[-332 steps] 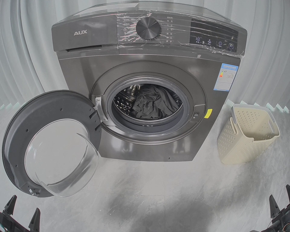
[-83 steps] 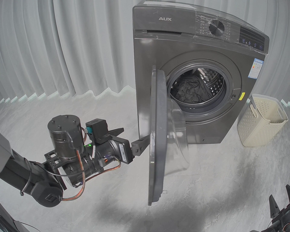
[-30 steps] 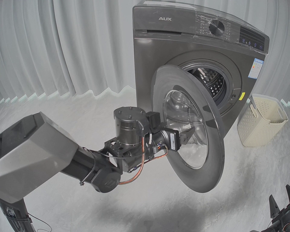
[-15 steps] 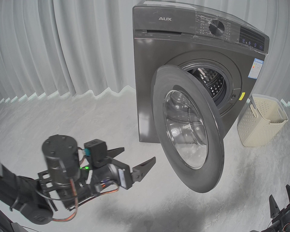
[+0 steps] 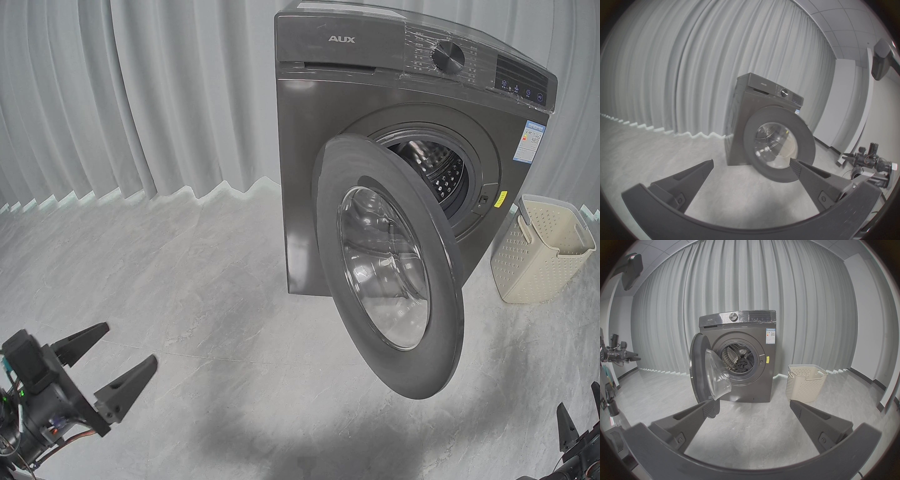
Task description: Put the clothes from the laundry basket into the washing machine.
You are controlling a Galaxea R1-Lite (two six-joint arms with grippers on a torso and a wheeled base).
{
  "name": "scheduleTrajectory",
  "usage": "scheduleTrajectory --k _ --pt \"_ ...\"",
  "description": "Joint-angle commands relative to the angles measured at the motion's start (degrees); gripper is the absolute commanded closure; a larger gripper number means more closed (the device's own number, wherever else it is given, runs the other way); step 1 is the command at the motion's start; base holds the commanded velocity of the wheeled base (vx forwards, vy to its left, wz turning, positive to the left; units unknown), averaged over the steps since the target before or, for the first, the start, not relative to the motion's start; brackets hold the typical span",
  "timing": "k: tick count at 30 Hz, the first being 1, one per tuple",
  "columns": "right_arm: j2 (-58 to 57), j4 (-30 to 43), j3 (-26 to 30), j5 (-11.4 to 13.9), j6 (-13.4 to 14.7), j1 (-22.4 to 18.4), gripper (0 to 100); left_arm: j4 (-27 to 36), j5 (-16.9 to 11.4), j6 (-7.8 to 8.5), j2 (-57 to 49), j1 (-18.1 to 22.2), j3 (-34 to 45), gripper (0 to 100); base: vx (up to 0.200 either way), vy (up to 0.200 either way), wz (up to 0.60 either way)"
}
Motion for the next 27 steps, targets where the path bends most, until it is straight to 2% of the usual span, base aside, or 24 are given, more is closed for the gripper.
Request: scheduleTrajectory --k 1,2,3,6,10,11,13,16,19,22,23,24,27 --pt "-0.2 0.0 1.0 0.0 0.0 0.0 0 10.5 0.1 2.97 -21.4 10.1 7.2 0 0.000 0.000 0.00" --pt "-0.2 0.0 1.0 0.1 0.0 0.0 0 12.9 0.0 4.12 -23.6 12.3 7.2 0 0.000 0.000 0.00" --pt "-0.2 0.0 1.0 0.0 0.0 0.0 0 14.2 0.1 4.56 -25.0 13.8 7.2 0 0.000 0.000 0.00" --pt "-0.2 0.0 1.0 0.1 0.0 0.0 0 19.9 -0.3 4.56 -31.9 20.1 7.2 0 0.000 0.000 0.00" --pt "-0.3 -0.1 1.0 0.1 0.0 0.0 0 26.8 -0.5 4.47 -38.6 25.0 7.2 0 0.000 0.000 0.00" --pt "-0.3 -0.1 1.0 0.1 0.0 0.0 0 30.8 -1.4 4.56 -42.1 28.6 7.2 0 0.000 0.000 0.00" --pt "-0.2 -0.1 1.0 0.1 0.0 0.0 0 33.8 -2.5 5.00 -44.8 30.8 7.2 0 0.000 0.000 0.00" --pt "-0.2 -0.1 1.0 0.1 0.0 0.0 0 41.8 -7.4 6.67 -54.9 34.6 7.2 0 0.000 0.000 0.00" --pt "-0.2 0.0 1.0 0.1 0.0 0.0 0 43.9 -8.2 6.31 -55.6 35.3 7.0 0 0.000 0.000 0.00" --pt "-0.3 0.1 1.0 0.4 0.2 0.0 0 43.0 -7.0 5.61 -55.6 35.3 7.2 0 0.000 0.000 0.00" --pt "-0.2 -0.2 1.0 1.3 0.0 0.0 0 43.4 -5.0 5.61 -55.6 35.2 7.1 0 0.000 0.000 0.00" --pt "-0.2 -0.2 1.0 1.8 -0.3 0.0 0 44.1 -4.1 6.14 -55.6 35.3 7.2 0 0.000 0.000 0.00" --pt "-0.3 -0.4 1.0 2.2 -0.5 0.0 0 45.7 -4.2 5.70 -55.6 35.2 7.0 0 0.000 0.000 0.00"
